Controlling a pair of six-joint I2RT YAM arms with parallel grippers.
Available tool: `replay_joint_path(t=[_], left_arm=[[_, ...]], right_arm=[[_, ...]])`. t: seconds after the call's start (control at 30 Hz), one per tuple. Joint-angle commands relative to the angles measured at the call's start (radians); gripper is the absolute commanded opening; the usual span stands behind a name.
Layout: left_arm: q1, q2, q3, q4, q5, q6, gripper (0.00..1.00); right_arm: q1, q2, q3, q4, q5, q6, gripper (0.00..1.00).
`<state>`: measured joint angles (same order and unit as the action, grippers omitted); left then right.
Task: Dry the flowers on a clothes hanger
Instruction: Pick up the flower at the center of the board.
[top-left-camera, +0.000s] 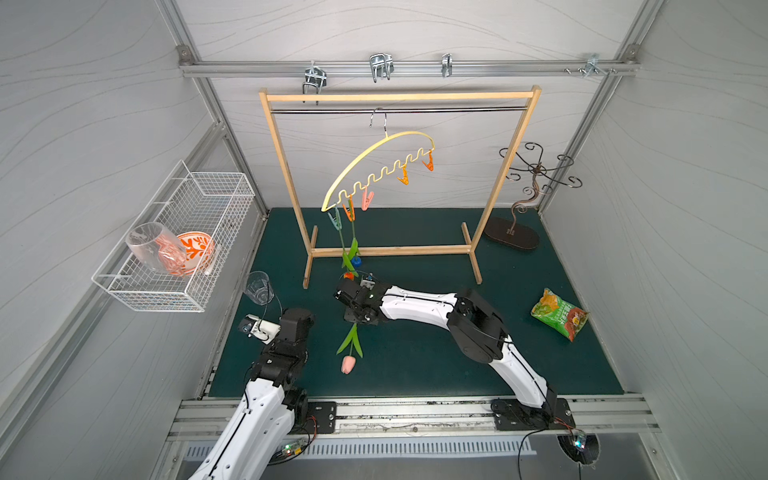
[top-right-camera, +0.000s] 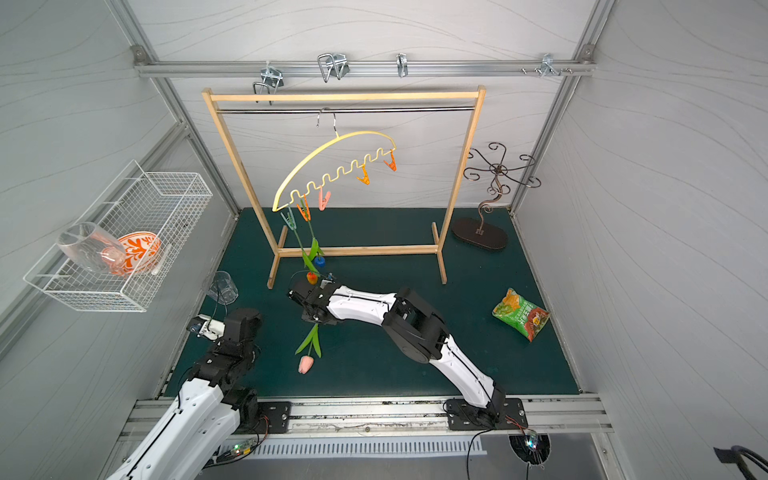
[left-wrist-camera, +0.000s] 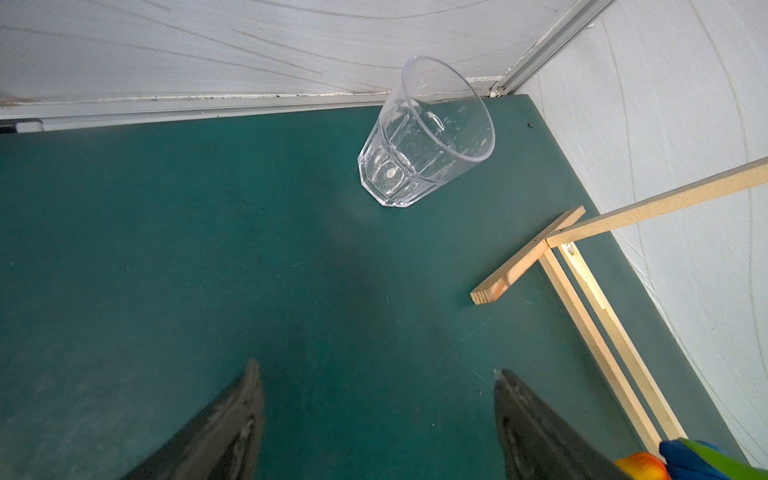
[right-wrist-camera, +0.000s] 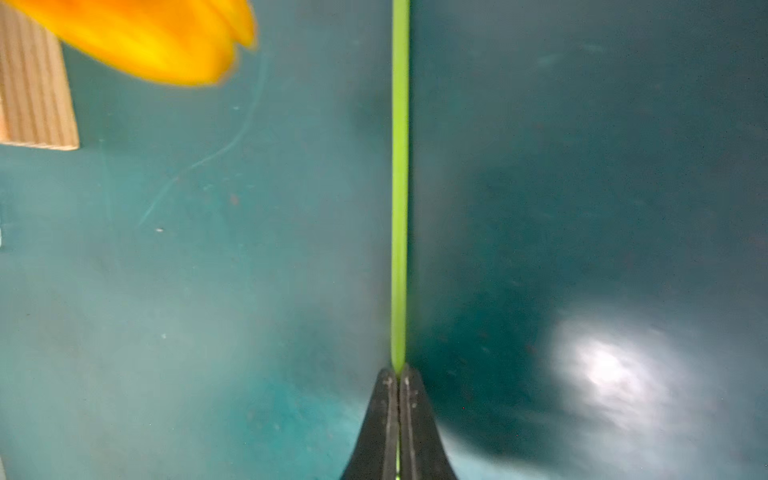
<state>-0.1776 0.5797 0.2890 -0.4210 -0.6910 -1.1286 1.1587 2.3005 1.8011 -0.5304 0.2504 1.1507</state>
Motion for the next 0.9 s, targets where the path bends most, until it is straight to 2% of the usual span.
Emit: replay_joint_path(t=[0.0, 0.2, 0.33, 0.47, 0.57, 0.67, 0.87], left_arm=[[0.004, -0.003, 0.005, 0.037, -0.001, 0.019, 0.87], [0.003, -0.007, -0.001, 0.074, 0.032, 0.052, 0.87], [0.004, -0.024, -0.021, 0.16, 0.101, 0.141, 0.88], [0.003, -0.065, -0.045, 0.226, 0.15, 0.204, 0.92], [0.011, -0.091, -0.039, 0.199, 0.158, 0.196, 0.93], [0.038, -0.104, -0.024, 0.175, 0.251, 0.18, 0.93], [0.074, -0.055, -0.02, 0.206, 0.403, 0.153, 0.93]], right_arm=[[-0.001, -0.089, -0.092, -0.018, 0.047, 0.001, 0.0], [-0.001, -0.282, -0.275, 0.071, 0.075, -0.107, 0.0], [0.004, -0.418, -0.395, 0.151, 0.075, -0.201, 0.0], [0.041, -0.515, -0.464, 0.232, 0.017, -0.298, 0.0], [0.086, -0.541, -0.462, 0.276, -0.02, -0.37, 0.0], [0.118, -0.545, -0.43, 0.285, -0.011, -0.436, 0.0], [0.087, -0.494, -0.284, 0.247, -0.045, -0.487, 0.0]])
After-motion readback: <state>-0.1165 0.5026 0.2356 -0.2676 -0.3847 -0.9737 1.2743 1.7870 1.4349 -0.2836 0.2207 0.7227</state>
